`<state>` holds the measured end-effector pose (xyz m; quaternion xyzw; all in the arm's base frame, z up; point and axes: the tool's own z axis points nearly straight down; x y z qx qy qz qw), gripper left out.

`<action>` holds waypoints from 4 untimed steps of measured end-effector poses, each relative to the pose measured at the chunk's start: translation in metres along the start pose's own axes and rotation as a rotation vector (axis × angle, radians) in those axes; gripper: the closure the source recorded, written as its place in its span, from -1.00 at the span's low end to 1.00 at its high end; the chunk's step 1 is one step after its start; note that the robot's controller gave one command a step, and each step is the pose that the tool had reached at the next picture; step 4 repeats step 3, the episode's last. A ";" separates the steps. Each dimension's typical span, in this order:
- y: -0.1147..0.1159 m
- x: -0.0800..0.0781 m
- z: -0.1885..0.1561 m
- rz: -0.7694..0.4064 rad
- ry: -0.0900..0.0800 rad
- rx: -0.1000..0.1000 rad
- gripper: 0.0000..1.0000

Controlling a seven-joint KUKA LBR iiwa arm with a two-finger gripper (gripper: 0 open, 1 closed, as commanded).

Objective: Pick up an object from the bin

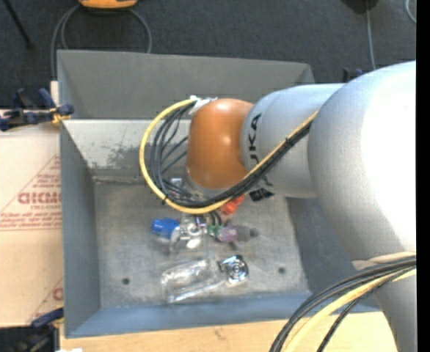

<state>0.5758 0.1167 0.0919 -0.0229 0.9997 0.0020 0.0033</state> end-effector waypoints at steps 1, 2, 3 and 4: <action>-0.005 0.001 0.001 0.005 0.003 0.003 1.00; -0.004 0.007 -0.095 -0.002 -0.004 0.002 1.00; -0.002 -0.001 -0.164 -0.022 -0.006 0.004 1.00; -0.002 -0.001 -0.164 -0.022 -0.006 0.004 1.00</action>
Offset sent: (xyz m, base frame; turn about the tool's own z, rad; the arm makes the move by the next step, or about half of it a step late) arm 0.0000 0.0000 0.0000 0.0000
